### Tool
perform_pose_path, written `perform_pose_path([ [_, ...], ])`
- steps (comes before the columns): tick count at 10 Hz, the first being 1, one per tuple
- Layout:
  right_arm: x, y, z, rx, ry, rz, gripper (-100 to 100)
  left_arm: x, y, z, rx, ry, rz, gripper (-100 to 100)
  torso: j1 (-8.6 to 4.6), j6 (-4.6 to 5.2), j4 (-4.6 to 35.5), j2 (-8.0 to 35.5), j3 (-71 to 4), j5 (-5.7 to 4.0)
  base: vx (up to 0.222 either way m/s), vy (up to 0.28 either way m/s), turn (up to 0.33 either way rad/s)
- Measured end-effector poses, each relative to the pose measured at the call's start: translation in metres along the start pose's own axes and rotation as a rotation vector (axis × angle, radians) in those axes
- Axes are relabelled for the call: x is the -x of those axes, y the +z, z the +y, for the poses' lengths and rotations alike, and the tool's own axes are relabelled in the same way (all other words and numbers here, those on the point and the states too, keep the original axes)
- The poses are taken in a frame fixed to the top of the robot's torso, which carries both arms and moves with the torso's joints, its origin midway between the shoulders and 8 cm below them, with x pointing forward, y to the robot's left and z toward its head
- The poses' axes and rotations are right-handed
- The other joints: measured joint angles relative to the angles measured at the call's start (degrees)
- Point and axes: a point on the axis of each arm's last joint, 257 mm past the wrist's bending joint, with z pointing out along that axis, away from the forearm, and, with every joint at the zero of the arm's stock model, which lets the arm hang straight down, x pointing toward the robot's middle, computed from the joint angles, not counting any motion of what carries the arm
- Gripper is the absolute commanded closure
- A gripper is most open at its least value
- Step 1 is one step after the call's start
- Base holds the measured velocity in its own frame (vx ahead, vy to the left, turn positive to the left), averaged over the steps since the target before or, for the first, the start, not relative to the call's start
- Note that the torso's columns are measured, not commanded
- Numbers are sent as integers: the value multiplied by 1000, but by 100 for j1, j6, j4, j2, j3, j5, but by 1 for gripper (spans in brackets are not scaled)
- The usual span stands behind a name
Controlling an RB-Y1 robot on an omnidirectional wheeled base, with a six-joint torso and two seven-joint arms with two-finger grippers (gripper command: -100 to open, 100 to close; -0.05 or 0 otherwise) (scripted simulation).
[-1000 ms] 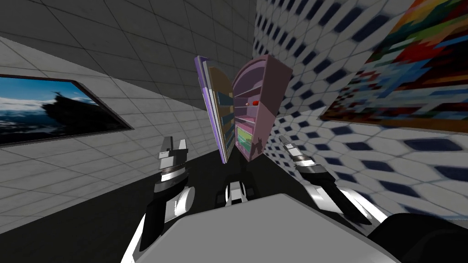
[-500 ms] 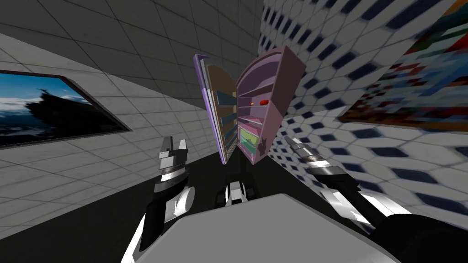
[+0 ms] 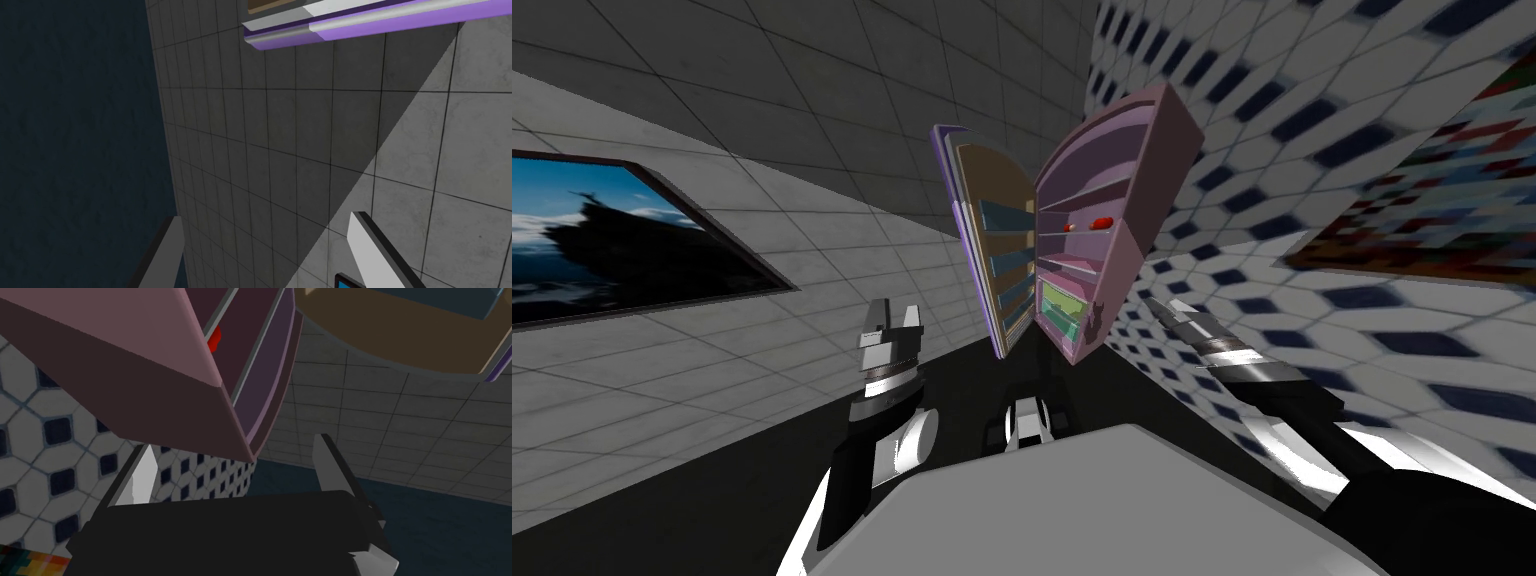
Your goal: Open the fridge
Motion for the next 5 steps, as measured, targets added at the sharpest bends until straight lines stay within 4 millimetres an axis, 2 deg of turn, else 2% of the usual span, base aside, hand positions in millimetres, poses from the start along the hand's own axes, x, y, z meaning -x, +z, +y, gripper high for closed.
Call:
perform_pose_path([
  [3, 17, -3, -18, -22, -142, 27, -100, 0, 0, 0, 0, 0, 0, 0, 20, -1, -5, -16, -10, 5, 156, 165, 4],
  [5, 30, -2, -31, -38, -234, 36, -100, 0, 0, 0, 0, 0, 0, 0, -16, -1, 1, 6, 3, -6, 162, 161, 11],
])
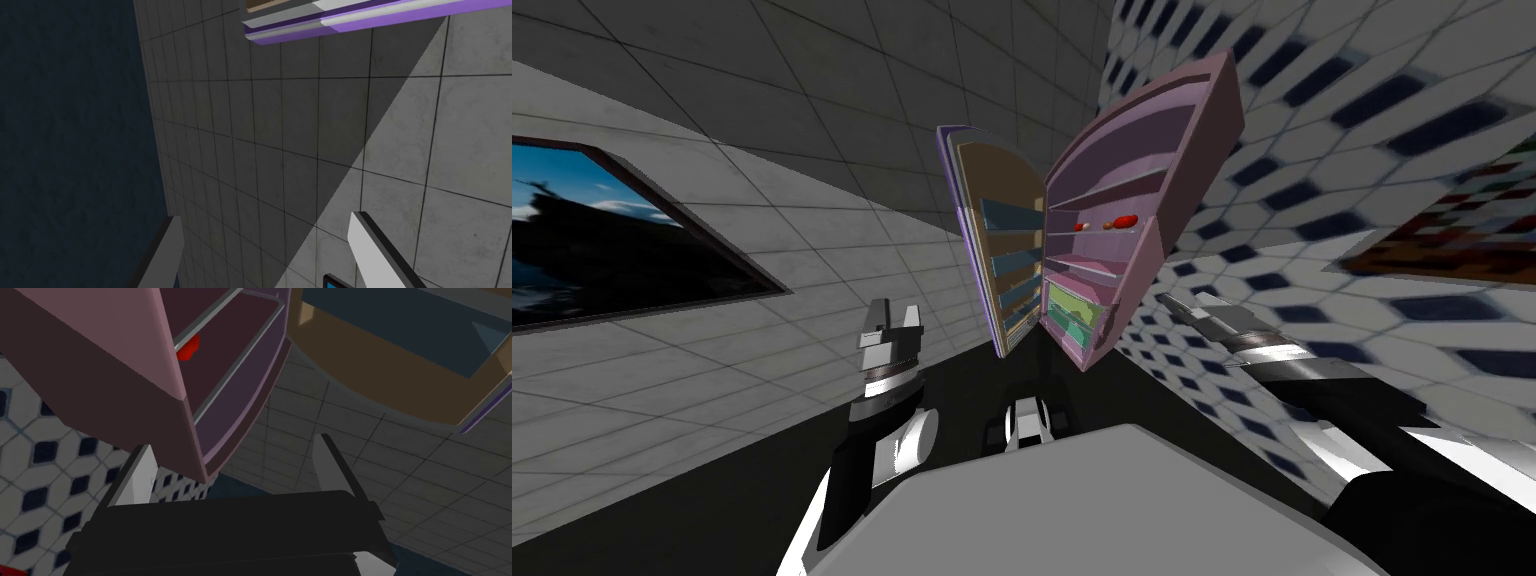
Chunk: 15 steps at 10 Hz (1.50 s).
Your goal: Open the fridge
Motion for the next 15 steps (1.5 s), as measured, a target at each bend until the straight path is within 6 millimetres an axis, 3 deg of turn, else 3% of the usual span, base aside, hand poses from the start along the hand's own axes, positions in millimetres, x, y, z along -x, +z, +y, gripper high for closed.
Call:
perform_pose_path([
  [4, 18, 2, -26, -28, -182, 25, -100, 0, 0, 0, 0, 0, 0, 0, -7, 2, 4, 13, 8, -1, 121, 117, 4],
  [9, 55, 12, -59, -55, -431, 45, -100, 0, 0, 0, 0, 0, 0, 0, 12, -1, -4, -13, -8, 3, 138, 147, 4],
  [15, 105, 25, -79, -79, -678, 37, -100, 0, 0, 0, 0, 0, 0, 0, 14, 1, 0, -1, 0, 5, 136, 130, 5],
])
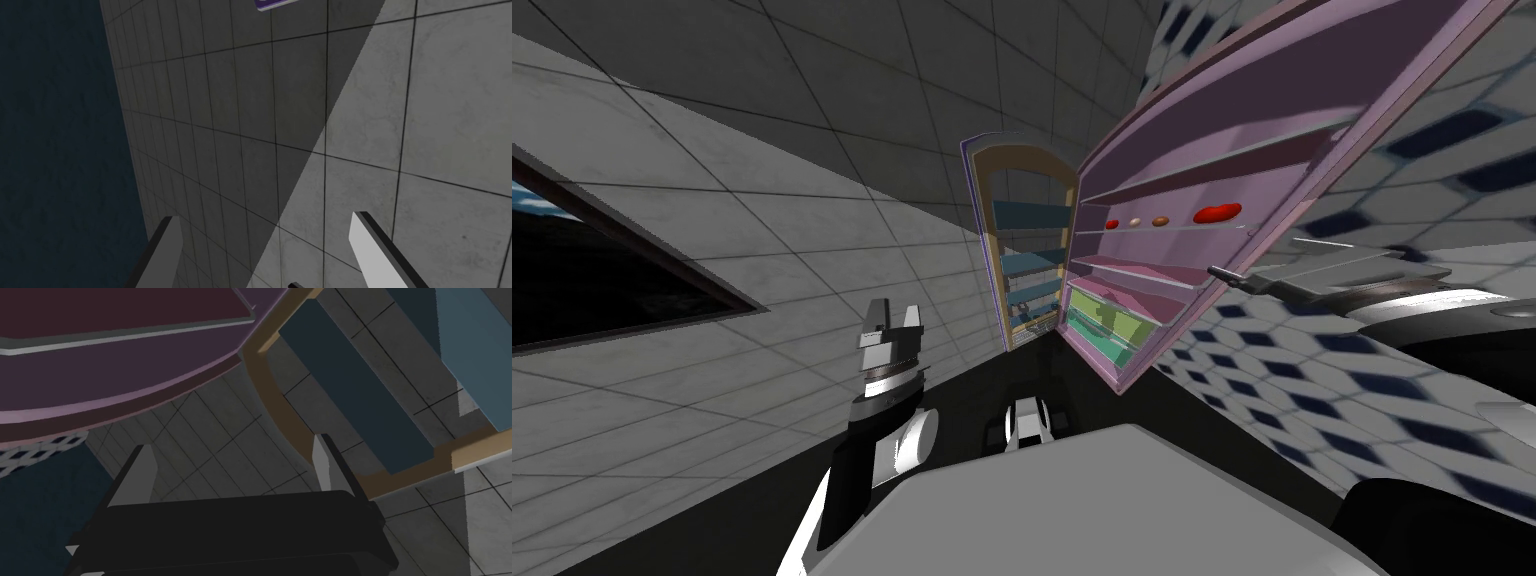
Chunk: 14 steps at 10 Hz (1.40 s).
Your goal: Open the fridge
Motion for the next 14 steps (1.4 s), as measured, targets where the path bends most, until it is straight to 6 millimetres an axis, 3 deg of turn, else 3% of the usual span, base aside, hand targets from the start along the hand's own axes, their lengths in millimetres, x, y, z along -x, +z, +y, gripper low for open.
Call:
perform_pose_path([
  [7, 46, 20, -35, -27, -260, -37, -100, 0, 0, 0, 0, 0, 0, 0, -20, 0, 2, 10, 5, -6, 109, 110, 3],
  [8, 46, 21, -35, -27, -263, -37, -100, 0, 0, 0, 0, 0, 0, 0, -30, 1, 5, 19, 12, -11, -68, 21, 395],
  [14, 0, 23, -99, -162, -319, 113, -100, 0, 0, 0, 0, 0, 0, 0, -1, -6, -16, -44, -30, -1, -187, 2, 378],
])
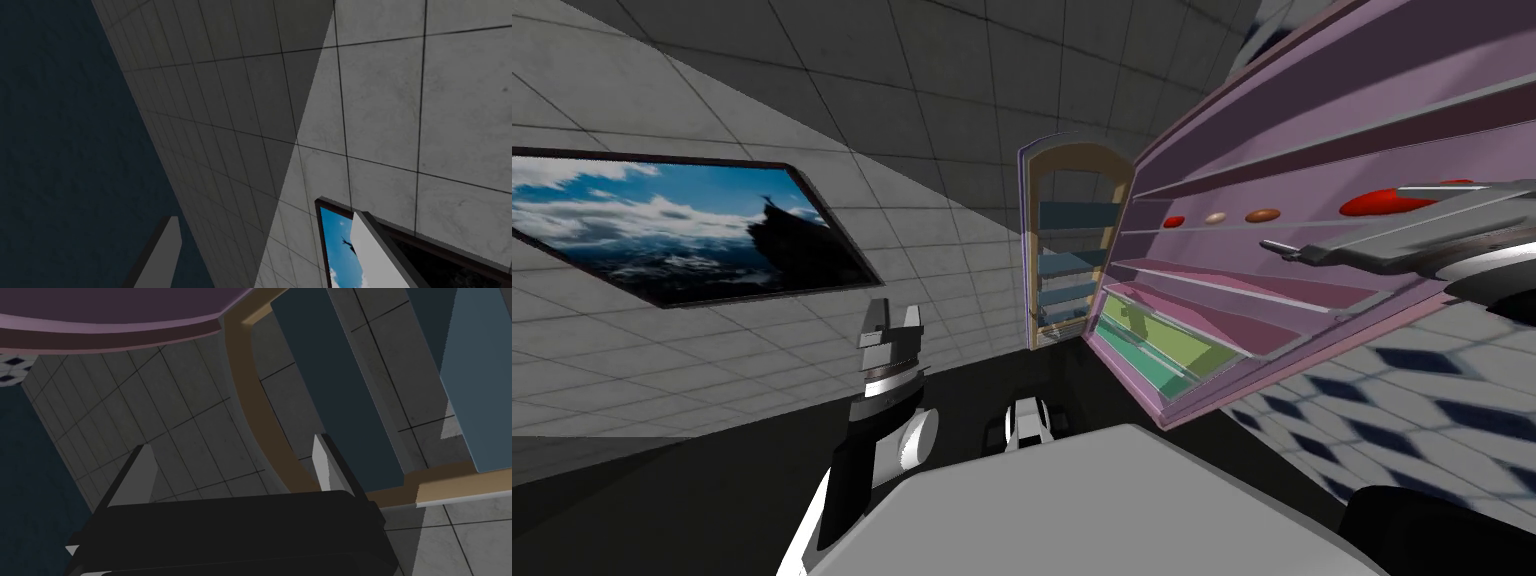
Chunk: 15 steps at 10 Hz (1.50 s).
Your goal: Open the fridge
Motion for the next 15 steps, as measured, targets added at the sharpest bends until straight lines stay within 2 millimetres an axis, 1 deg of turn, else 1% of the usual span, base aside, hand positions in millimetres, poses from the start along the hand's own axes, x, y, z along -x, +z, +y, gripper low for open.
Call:
perform_pose_path([
  [2, -23, 4, -18, -46, -30, 66, -100, 0, 0, 0, 0, 0, 0, 0, -3, 6, 14, 43, 27, 0, -207, 40, 463],
  [3, -34, 3, -33, -73, -46, 101, -100, 0, 0, 0, 0, 0, 0, 0, 7, 19, 27, 75, 50, 3, -270, 85, 250],
  [4, -45, 5, -40, -96, -61, 134, -100, 0, 0, 0, 0, 0, 0, 0, 8, 3, 27, 81, 55, 3, -166, 43, 376],
  [5, -51, 5, -46, -113, -69, 153, -100, 0, 0, 0, 0, 0, 0, 0, -13, 4, 15, 36, 28, -2, -107, 30, 384],
  [6, -60, 6, -55, -131, -81, 177, -100, 0, 0, 0, 0, 0, 0, 0, -22, 3, 4, 9, 7, -7, -54, 14, 73],
  [7, -62, 6, -57, -135, -83, 180, -100, 0, 0, 0, 0, 0, 0, 0, -22, 13, 3, 1, 3, -7, -84, 0, 194],
  [8, -64, 6, -61, -142, -89, 193, -100, 0, 0, 0, 0, 0, 0, 0, -16, 0, 7, 25, 15, -4, -162, -25, 326],
  [11, -77, 15, -90, -187, -123, 261, -100, 0, 0, 0, 0, 0, 0, 0, 3, 5, 26, 78, 51, 1, -224, 1, 334],
  [15, -90, 31, -124, -255, -163, 350, -100, 0, 0, 0, 0, 0, 0, 0, -3, 5, 11, 31, 20, -1, -207, 39, 277],
])
